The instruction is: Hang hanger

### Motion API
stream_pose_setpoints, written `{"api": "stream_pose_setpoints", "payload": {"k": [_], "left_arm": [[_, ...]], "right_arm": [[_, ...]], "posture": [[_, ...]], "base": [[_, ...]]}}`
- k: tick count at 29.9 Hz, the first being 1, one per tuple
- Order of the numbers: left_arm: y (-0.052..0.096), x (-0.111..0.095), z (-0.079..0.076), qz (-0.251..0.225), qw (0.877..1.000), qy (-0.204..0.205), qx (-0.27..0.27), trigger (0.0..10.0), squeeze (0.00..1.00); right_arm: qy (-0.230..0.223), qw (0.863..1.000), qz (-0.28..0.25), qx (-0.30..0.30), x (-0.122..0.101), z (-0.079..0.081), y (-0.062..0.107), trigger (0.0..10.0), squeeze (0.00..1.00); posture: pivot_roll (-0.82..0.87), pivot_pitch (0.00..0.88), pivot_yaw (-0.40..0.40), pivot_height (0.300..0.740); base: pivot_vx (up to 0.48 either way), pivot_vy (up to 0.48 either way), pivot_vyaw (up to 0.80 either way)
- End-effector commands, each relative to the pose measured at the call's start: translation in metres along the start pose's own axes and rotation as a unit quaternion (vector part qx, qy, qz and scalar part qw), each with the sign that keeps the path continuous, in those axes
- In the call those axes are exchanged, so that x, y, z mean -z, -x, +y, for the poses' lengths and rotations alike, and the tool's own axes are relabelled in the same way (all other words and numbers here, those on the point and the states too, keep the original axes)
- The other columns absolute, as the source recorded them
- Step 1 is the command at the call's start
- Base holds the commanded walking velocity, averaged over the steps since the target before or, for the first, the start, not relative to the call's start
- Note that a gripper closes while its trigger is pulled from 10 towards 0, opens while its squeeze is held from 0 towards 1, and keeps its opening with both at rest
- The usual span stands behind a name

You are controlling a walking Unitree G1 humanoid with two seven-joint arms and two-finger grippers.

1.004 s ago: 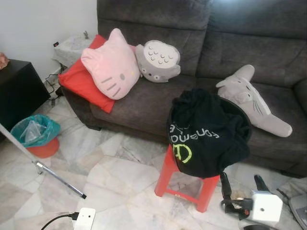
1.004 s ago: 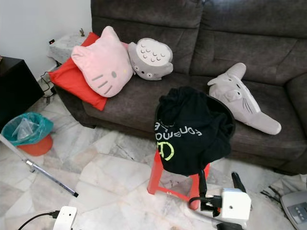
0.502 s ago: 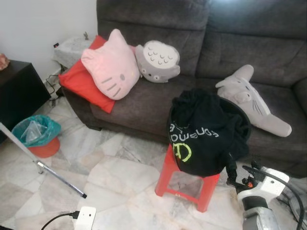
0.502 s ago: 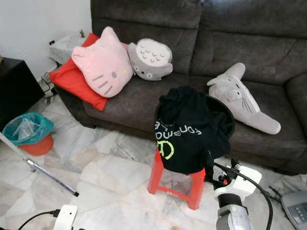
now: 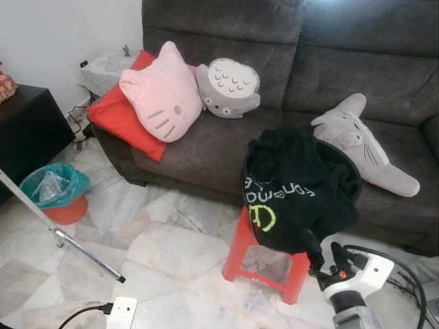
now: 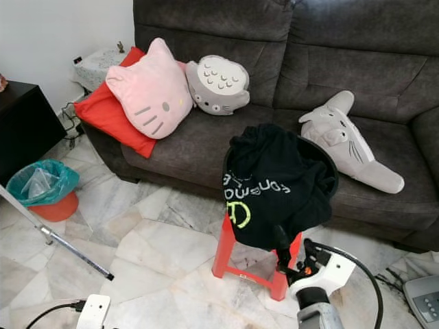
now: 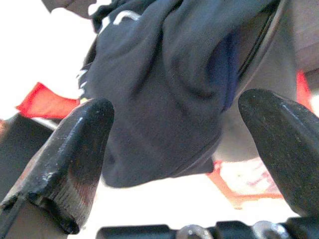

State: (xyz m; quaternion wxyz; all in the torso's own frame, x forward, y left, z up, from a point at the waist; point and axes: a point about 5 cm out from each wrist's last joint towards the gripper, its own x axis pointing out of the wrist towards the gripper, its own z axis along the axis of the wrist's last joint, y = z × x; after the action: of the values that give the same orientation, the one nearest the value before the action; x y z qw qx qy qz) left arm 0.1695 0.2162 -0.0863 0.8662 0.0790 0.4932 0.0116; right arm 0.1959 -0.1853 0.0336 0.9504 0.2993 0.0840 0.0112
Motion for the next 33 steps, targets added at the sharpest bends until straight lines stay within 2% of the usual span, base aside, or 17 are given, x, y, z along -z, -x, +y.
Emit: {"api": "stream_pose_setpoints", "payload": {"k": [1,7,13,17,19,24,25,26,28,30,31,33], "left_arm": [[0.001,0.003,0.002,0.002,1.000,-0.009,-0.005,10.0,0.00],[0.000,0.002,0.002,0.002,1.000,-0.014,-0.006,10.0,0.00],[0.000,0.001,0.003,0.001,1.000,-0.014,-0.009,10.0,0.00],[0.000,0.001,0.003,0.001,1.000,-0.015,-0.011,10.0,0.00],[0.000,0.001,0.003,0.000,1.000,-0.016,-0.011,10.0,0.00],[0.000,0.001,0.003,-0.001,1.000,-0.018,-0.012,10.0,0.00],[0.000,0.001,0.003,-0.001,1.000,-0.019,-0.012,10.0,0.00],[0.000,0.001,0.003,-0.001,1.000,-0.020,-0.013,10.0,0.00],[0.000,0.001,0.003,-0.001,1.000,-0.020,-0.013,10.0,0.00],[0.000,0.000,0.003,-0.002,1.000,-0.021,-0.014,10.0,0.00],[0.000,0.000,0.003,-0.002,1.000,-0.021,-0.015,10.0,0.00],[0.000,0.000,0.003,-0.002,1.000,-0.022,-0.015,10.0,0.00]], "right_arm": [[-0.010,1.000,0.000,-0.019,-0.001,0.005,0.000,10.0,0.00],[-0.003,1.000,-0.007,-0.014,-0.004,0.003,-0.004,10.0,0.00],[-0.009,0.999,-0.040,0.005,-0.019,-0.004,-0.010,10.0,0.00],[-0.016,0.998,-0.053,0.039,-0.020,-0.012,-0.011,10.0,0.00],[0.000,0.998,-0.047,0.037,-0.019,-0.012,-0.011,10.0,0.00],[-0.006,0.998,-0.050,0.037,-0.020,-0.012,-0.014,10.0,0.00],[-0.006,0.998,-0.052,0.033,-0.020,-0.012,-0.015,0.8,0.00],[-0.005,0.998,-0.053,0.029,-0.020,-0.011,-0.016,0.0,0.00],[-0.004,0.998,-0.053,0.029,-0.020,-0.010,-0.018,0.0,0.00],[-0.005,0.998,-0.055,0.030,-0.021,-0.010,-0.021,7.7,0.00],[-0.004,0.998,-0.055,0.030,-0.021,-0.010,-0.021,10.0,0.00],[-0.003,0.998,-0.055,0.031,-0.022,-0.010,-0.024,10.0,0.00]], "posture": [[-0.11,0.000,0.018,0.736],[-0.11,0.000,0.017,0.736],[-0.11,0.000,0.017,0.736],[-0.11,0.000,0.018,0.736],[-0.11,0.000,0.018,0.736],[-0.11,0.000,0.020,0.736],[-0.11,0.000,0.020,0.736],[-0.11,0.000,0.020,0.736],[-0.11,0.000,0.020,0.736],[-0.10,0.000,0.021,0.736],[-0.11,0.000,0.021,0.736],[-0.11,0.000,0.021,0.736]], "base": [[0.000,0.000,0.00],[0.000,0.000,0.00],[0.000,0.000,0.00],[0.000,0.000,0.00],[0.000,0.000,0.00],[0.000,0.000,0.00],[0.000,0.000,0.00],[0.000,0.000,0.00],[0.000,0.000,0.00],[0.000,0.000,0.00],[0.000,0.000,0.00],[0.000,0.000,0.00]]}}
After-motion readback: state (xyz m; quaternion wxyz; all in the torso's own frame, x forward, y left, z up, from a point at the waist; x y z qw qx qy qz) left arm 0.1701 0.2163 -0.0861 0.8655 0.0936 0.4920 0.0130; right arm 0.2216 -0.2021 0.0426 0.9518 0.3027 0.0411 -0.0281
